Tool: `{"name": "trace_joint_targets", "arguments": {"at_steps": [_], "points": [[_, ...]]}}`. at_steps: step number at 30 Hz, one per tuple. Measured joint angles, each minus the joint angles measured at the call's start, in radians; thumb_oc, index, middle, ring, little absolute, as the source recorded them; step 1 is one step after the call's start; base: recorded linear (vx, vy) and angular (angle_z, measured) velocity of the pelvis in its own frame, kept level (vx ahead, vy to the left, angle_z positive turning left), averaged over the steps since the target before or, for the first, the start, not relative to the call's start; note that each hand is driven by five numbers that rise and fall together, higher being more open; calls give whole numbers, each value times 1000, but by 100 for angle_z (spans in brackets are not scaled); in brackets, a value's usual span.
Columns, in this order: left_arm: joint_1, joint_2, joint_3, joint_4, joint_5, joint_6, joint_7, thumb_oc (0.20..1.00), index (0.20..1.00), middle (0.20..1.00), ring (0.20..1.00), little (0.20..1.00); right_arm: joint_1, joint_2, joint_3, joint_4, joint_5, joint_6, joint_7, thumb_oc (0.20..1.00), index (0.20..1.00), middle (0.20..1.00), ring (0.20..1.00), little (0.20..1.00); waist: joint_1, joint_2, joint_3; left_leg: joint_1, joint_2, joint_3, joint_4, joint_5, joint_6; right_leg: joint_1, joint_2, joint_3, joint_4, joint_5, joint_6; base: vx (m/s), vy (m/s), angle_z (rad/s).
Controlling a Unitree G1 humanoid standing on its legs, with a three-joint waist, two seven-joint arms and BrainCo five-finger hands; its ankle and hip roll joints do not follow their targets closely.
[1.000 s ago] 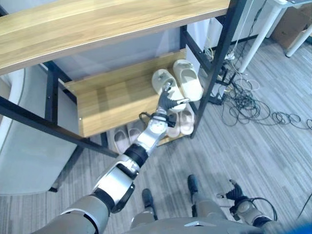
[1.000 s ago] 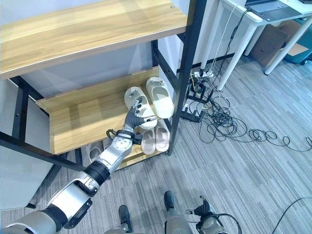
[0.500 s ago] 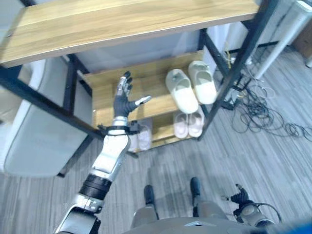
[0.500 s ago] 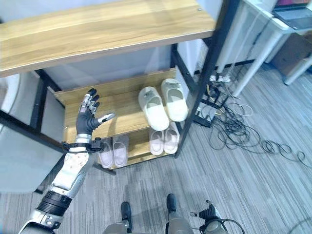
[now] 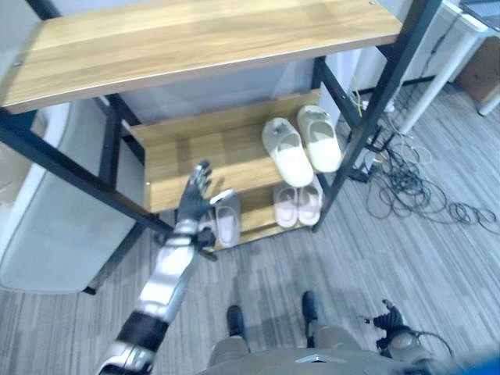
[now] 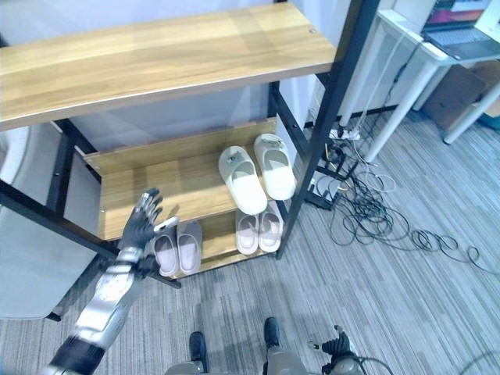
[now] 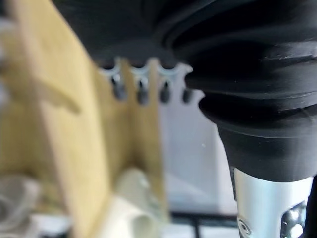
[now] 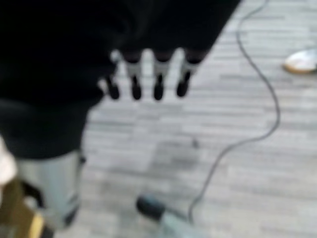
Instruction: Arrange the slippers neatly on the shoe rack.
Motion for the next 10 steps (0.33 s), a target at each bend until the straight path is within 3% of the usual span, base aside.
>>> {"name": "trace_joint_targets", "arguments": {"at_steps": [1,3,5,10], "points": [[45,15,6,-1,-22,1,-26,1000,1000,1000,1000,1000,7,-3,-23,12,0,-1,1,1000,1000,1000,1000,1000,3,4,-2,0,-3,0,0,-1,2,-1,-3,0,0,0,0,-30,32,-3],[268,163,-9,77,-128,22,-175,1000,1000,1000,1000,1000,35,-25,-21,110,-41,3,24,1000,1000,1000,1000,1000,7,17,-12,1,-6,-4,0,-4,0,2,-7,-1,-4,0,0,-22,30,6],[308,208,-22,113,-123,43,-199,1000,1000,1000,1000,1000,50,-22,-28,145,-43,12,25,1000,1000,1000,1000,1000,29,22,-15,0,-5,-8,0,-4,0,1,-6,-2,-3,-1,-2,-15,14,9],[284,179,-143,493,43,33,-253,1000,1000,1000,1000,1000,36,-26,-48,164,-46,6,37,1000,1000,1000,1000,1000,32,32,-48,9,-3,-15,-1,2,-9,13,-5,-6,-5,-4,-5,-1,4,2]]}}
